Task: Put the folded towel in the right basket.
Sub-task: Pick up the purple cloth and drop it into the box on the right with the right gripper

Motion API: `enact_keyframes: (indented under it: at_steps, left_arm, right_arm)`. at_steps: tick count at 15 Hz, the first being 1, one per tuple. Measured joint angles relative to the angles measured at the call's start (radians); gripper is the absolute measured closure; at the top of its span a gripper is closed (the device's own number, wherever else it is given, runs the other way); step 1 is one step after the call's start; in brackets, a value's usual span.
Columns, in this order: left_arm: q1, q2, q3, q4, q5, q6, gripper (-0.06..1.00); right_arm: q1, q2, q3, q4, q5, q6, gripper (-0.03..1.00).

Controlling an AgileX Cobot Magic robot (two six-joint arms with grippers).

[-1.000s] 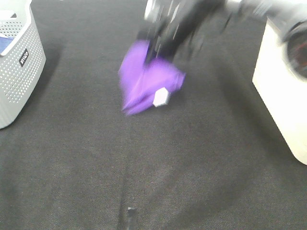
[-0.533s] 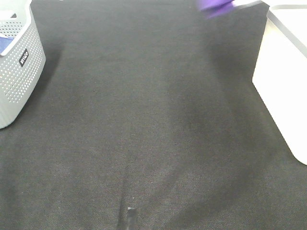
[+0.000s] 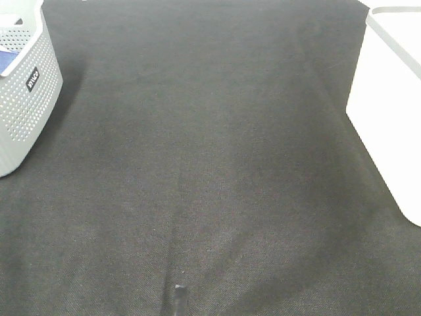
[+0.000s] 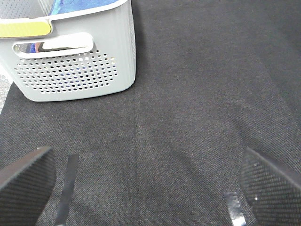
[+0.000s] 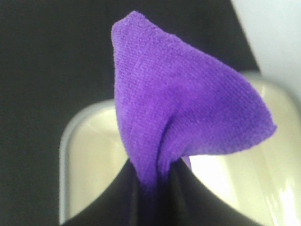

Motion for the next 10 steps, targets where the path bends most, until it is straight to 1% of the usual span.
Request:
enact_keyframes:
  at_steps: [3, 5, 7, 8, 9, 10]
  left_arm:
    - [0.0, 0.0, 0.0, 0.0, 0.0, 0.0, -0.04]
    - [0.0, 0.0, 0.0, 0.0, 0.0, 0.0, -0.04]
    - [0.0, 0.0, 0.0, 0.0, 0.0, 0.0, -0.04]
    - [0.0, 0.0, 0.0, 0.0, 0.0, 0.0, -0.04]
    - [0.0, 0.0, 0.0, 0.0, 0.0, 0.0, -0.04]
    - [0.0, 0.0, 0.0, 0.0, 0.0, 0.0, -0.04]
  right_arm:
    - [0.0, 0.001, 0.206, -0.094, 0.005, 0.014, 0.85]
    - [0.0, 0.001, 0.281, -0.138, 0.008, 0.042, 0.85]
    - [0.0, 0.001, 0.303, -0.153, 0.007, 0.061, 0.85]
    - [0.0, 0.001, 0.304, -0.153, 0.006, 0.078, 0.8]
    - [0.0, 0.001, 0.304, -0.153, 0.005, 0.089, 0.66]
    - [0.0, 0.001, 0.304, -0.153, 0.005, 0.089, 0.66]
